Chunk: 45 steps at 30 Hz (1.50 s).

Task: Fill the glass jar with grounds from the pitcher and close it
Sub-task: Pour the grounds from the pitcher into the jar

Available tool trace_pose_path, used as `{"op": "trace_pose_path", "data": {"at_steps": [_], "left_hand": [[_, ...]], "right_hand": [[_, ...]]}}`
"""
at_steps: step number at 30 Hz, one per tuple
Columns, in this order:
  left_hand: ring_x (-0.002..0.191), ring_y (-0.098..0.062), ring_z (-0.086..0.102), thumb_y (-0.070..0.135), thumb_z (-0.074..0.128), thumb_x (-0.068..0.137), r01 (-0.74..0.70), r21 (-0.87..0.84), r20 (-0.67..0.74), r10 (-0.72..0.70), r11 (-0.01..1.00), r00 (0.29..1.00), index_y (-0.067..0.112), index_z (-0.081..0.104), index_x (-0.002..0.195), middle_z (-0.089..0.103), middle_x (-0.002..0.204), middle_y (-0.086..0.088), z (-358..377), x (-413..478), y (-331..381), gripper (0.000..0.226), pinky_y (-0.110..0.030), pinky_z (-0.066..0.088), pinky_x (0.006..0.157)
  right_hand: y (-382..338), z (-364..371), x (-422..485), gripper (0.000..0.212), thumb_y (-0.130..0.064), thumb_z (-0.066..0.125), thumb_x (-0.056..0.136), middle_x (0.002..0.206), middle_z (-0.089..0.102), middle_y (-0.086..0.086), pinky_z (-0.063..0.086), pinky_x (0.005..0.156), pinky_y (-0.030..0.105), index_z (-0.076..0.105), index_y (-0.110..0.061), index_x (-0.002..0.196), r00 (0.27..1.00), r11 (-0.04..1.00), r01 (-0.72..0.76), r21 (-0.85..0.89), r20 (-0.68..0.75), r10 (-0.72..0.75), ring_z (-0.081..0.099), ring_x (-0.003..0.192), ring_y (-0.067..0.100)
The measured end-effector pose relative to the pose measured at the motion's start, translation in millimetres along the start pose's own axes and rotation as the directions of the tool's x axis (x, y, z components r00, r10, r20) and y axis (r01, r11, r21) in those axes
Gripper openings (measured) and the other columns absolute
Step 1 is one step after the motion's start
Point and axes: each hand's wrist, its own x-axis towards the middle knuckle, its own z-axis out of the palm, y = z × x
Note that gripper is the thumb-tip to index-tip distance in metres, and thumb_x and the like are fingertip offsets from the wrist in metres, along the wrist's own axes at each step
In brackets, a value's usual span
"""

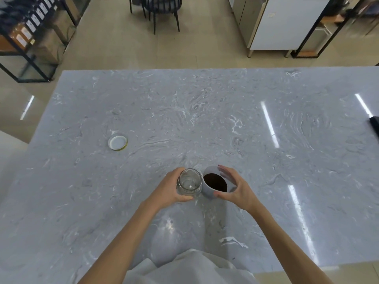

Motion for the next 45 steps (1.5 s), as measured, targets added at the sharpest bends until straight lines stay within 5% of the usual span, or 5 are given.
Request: {"op": "trace_pose_path", "data": {"at_steps": [10,21,29,41,45], "left_hand": [[0.117,0.001,0.054,0.056,0.089,0.058,-0.002,0.008,-0.023,0.002,1.0,1.0,0.045,0.043,0.14,0.055,0.127,0.029,0,-2,3,0.094,-0.031,0.052,0.096],[0.119,0.009,0.055,0.056,0.089,0.059,0.006,-0.078,-0.096,-0.013,0.997,0.995,0.056,0.044,0.132,0.059,0.127,0.032,14,-12,7,0.086,-0.018,0.044,0.097],[0.127,0.007,0.052,0.051,0.091,0.063,-0.023,-0.131,-0.066,0.014,0.991,0.998,0.053,0.042,0.138,0.056,0.133,0.03,14,-13,3,0.09,-0.02,0.041,0.105],[0.127,0.007,0.051,0.053,0.09,0.062,-0.004,-0.105,-0.045,-0.001,0.995,0.999,0.049,0.041,0.141,0.056,0.135,0.029,14,-12,3,0.093,-0.028,0.043,0.109],[0.127,0.008,0.05,0.052,0.091,0.062,0.004,-0.1,-0.048,-0.009,0.995,0.999,0.047,0.041,0.142,0.056,0.135,0.029,13,-12,5,0.094,-0.025,0.042,0.108]], "right_hand": [[-9,-13,-3,0.071,-0.031,0.087,0.072,0.137,0.058,-0.018,0.053,0.078,0.015,0.052,-0.031,0.134,0.995,0.998,-0.007,0.063,-0.102,0.014,0.054,0.127,0.004],[-21,-40,-30,0.073,-0.034,0.088,0.071,0.135,0.058,-0.018,0.043,0.103,0.018,0.052,-0.034,0.134,0.982,0.995,0.095,-0.032,-0.161,-0.099,0.051,0.128,0.002],[-13,-36,-32,0.075,-0.046,0.084,0.073,0.139,0.053,-0.025,0.049,0.083,0.024,0.045,-0.043,0.136,0.99,1.0,0.005,-0.009,-0.143,-0.006,0.05,0.128,-0.001],[-7,-31,-42,0.144,-0.073,0.084,0.047,0.155,0.017,-0.012,0.038,0.109,0.041,-0.018,-0.053,0.147,0.997,0.943,-0.078,-0.324,-0.017,0.077,0.027,0.141,0.014],[-9,-15,-39,0.137,-0.085,0.072,0.045,0.161,0.015,-0.016,0.049,0.101,0.043,-0.006,-0.047,0.151,0.987,0.936,-0.111,-0.334,-0.149,0.064,0.037,0.139,0.011]]}}
